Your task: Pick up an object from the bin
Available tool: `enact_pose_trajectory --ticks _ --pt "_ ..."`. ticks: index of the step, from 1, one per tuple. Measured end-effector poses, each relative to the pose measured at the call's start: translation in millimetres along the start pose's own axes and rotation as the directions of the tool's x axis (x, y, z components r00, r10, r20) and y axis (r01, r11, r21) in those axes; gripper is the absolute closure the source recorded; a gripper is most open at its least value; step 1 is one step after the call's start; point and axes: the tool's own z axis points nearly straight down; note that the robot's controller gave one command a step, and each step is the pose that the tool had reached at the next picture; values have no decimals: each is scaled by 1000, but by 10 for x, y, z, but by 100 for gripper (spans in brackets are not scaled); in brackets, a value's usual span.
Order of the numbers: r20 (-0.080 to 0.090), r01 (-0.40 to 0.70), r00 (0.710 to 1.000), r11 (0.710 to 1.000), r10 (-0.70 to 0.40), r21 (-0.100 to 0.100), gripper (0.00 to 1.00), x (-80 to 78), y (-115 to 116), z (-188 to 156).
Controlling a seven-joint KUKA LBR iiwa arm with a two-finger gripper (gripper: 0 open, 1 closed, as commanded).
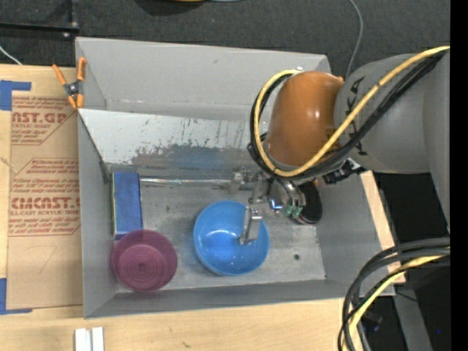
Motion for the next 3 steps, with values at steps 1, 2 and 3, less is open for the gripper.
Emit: enact_pose_trajectory --ticks 1,2,3 --pt "8 -1 1000 1000 1 0 0 -19 -1 -46" --pt "0 191 982 982 -191 0 0 -14 49 64" --pt "9 212 977 977 -212 1 0 -88 1 299"
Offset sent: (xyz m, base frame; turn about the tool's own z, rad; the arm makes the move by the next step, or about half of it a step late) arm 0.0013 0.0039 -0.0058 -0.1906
